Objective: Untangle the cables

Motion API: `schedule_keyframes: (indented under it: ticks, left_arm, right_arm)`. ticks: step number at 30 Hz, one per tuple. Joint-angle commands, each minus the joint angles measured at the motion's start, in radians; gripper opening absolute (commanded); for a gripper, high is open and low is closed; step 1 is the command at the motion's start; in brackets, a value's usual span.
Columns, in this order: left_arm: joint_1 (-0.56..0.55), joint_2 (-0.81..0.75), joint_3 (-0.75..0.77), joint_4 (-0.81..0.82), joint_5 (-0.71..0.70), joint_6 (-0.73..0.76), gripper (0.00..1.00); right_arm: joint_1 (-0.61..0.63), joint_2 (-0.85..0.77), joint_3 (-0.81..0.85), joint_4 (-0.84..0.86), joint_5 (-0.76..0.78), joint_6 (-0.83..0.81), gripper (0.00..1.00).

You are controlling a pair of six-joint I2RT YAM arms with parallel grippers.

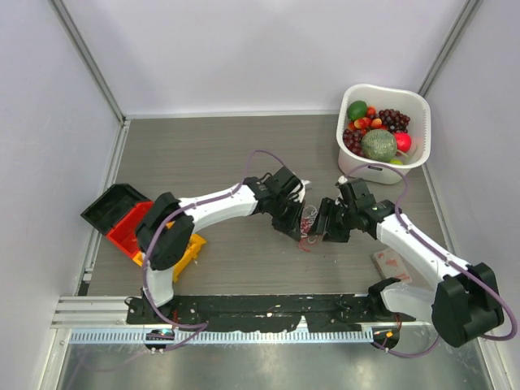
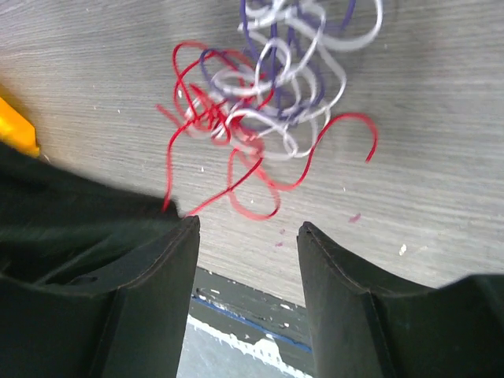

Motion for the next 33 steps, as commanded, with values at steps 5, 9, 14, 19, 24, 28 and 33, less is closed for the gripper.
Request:
schedule_keyframes:
  ticks: [5,9,14,19,24,28,33]
  left_arm:
    - [-0.003,-0.174,-0.009,0.036,0.093,-0.018,0.00]
    - [-0.006,-0.182,0.087,0.005,0.159,0.019,0.00]
    - [-0.006,-0.282,0.192,0.022,0.196,-0.007,0.00]
    - [-0.005,-0.420,0.445,-0.016,0.099,0.015,0.00]
    - [-0.005,-0.469,0.740,-0.096,-0.054,0.020,0.00]
    - [-0.005,-0.444,0.944,-0.182,-0.088,0.013,0.00]
    - [-0.005,-0.474,0.966,-0.205,-0.183,-0.003,0.00]
  right_arm:
    - [0.035,0.193,0.052,0.216,-0.070,0.022,0.56]
    - [0.036,0.301,0.089,0.328,-0.103,0.046,0.55]
    - [0.024,0.391,0.110,0.306,-0.073,0.045,0.53]
    - [-0.028,0.373,0.063,0.275,-0.037,0.010,0.52]
    - [-0.053,0.365,0.050,0.263,-0.007,-0.004,0.52]
    - [-0.056,0.344,0.049,0.243,0.055,-0.019,0.53]
    - [-0.060,0.312,0.049,0.212,0.131,-0.038,0.53]
